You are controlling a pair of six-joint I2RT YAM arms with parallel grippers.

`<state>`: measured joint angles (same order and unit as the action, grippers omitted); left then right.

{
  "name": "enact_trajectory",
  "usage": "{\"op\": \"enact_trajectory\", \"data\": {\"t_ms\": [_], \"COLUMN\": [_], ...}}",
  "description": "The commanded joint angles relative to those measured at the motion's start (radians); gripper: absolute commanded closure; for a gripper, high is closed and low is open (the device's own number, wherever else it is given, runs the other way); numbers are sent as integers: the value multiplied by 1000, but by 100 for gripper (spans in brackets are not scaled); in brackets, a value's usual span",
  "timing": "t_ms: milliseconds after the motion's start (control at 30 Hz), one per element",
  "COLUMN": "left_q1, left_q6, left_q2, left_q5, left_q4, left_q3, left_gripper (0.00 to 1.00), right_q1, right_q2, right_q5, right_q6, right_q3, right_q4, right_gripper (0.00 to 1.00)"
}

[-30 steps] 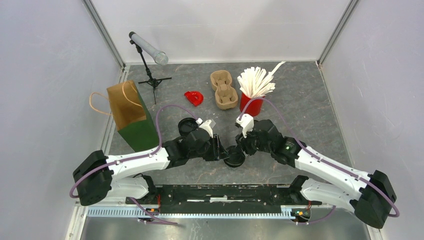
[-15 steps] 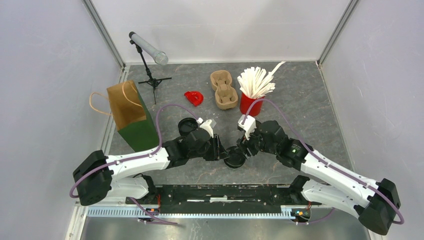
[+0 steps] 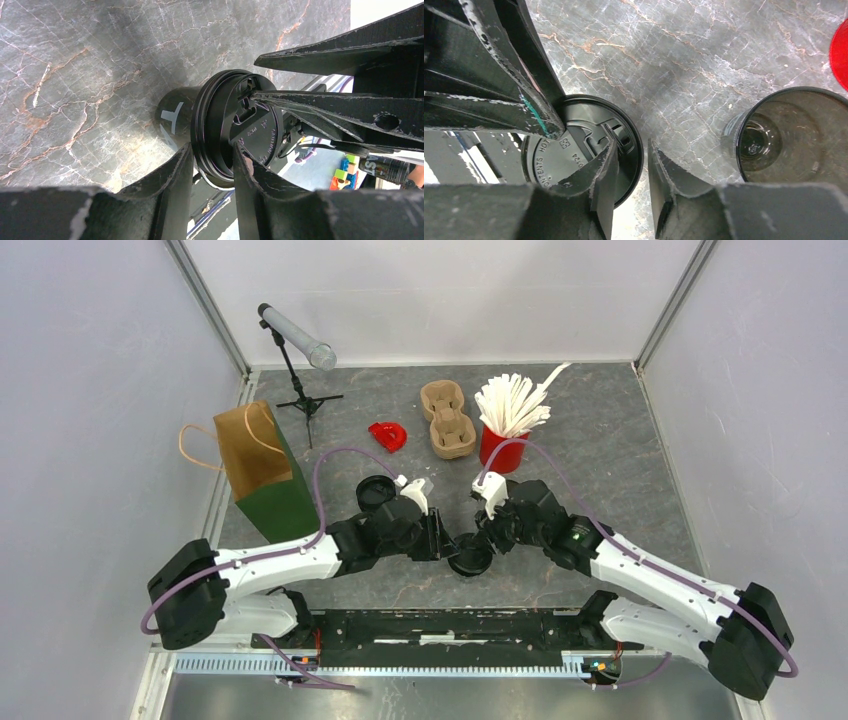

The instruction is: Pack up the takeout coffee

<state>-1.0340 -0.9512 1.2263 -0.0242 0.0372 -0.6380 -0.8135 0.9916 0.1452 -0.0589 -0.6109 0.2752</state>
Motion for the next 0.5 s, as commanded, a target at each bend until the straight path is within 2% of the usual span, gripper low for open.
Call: {"op": "enact_trajectory", "data": {"t_ms": [0,167,467], "left_q1": [-9,-10,-11], "left_q6": [58,61,68], "left_q2": [9,5,-9], "left_q5": [21,20,20], "left_q4": [-16,-9,25], "left_q3": [-29,-37,-76], "left_gripper": [60,60,59], "right_q1": [22,37,50], "right_q2": [-1,-16,-42], "right_q5": [19,47,91], "right_q6": [-12,-17,-37], "right_q3": [11,-4,-41], "right_q4": [-28,-18,7], "right_gripper": [70,78,81]}}
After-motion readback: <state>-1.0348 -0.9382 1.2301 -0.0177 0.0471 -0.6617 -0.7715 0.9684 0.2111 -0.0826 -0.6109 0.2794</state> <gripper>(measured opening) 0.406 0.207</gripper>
